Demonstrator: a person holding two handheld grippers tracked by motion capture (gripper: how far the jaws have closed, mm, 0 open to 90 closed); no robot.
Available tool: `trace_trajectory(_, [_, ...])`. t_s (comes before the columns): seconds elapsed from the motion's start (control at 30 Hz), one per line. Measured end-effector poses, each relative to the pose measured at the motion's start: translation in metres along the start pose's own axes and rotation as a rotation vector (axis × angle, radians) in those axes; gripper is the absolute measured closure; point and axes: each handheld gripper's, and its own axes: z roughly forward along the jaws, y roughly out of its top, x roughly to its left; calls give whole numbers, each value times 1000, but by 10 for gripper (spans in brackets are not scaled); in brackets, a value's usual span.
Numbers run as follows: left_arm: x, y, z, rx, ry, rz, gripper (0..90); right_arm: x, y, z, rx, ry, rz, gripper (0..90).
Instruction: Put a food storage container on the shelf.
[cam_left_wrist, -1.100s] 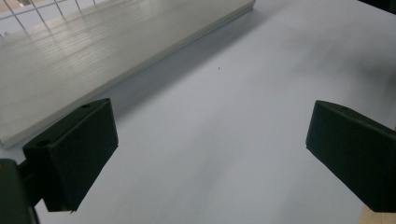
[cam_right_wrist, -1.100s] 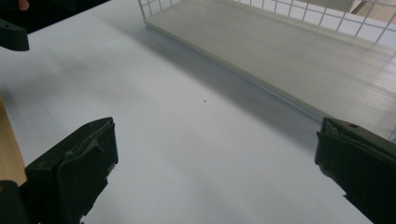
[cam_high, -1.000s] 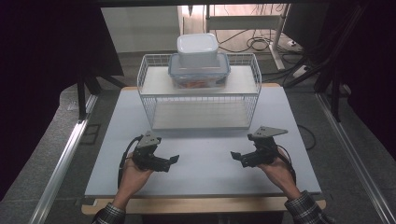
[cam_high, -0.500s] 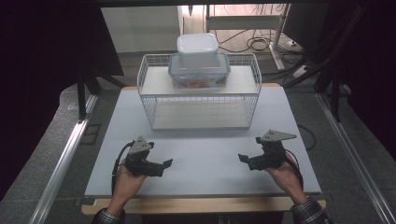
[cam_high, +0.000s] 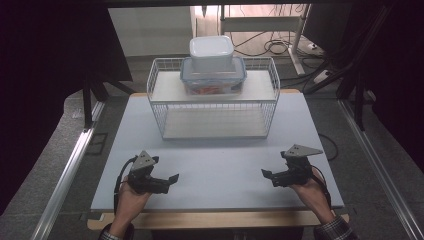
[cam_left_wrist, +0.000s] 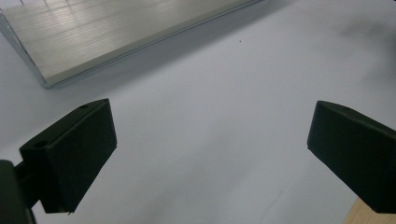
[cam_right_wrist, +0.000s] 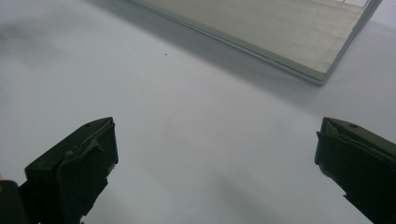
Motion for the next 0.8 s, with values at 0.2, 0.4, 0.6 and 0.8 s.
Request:
trace_trajectory(0.2, [0,-7,-2,17,5,0,8,-3,-7,-2,14,-18,4,0])
trace_trajectory(0.4, [0,-16,-5,29,23,2,3,-6,-13,-3,28,-30,4,0])
trace_trajectory(0.6, [2,-24,-8,44,34,-9,0,-7,-19,-3,48,-30,13,0])
trace_trajectory(0.8, [4,-32,-6,63,49,-12,0,-8,-27,-1,73,-32,12,0])
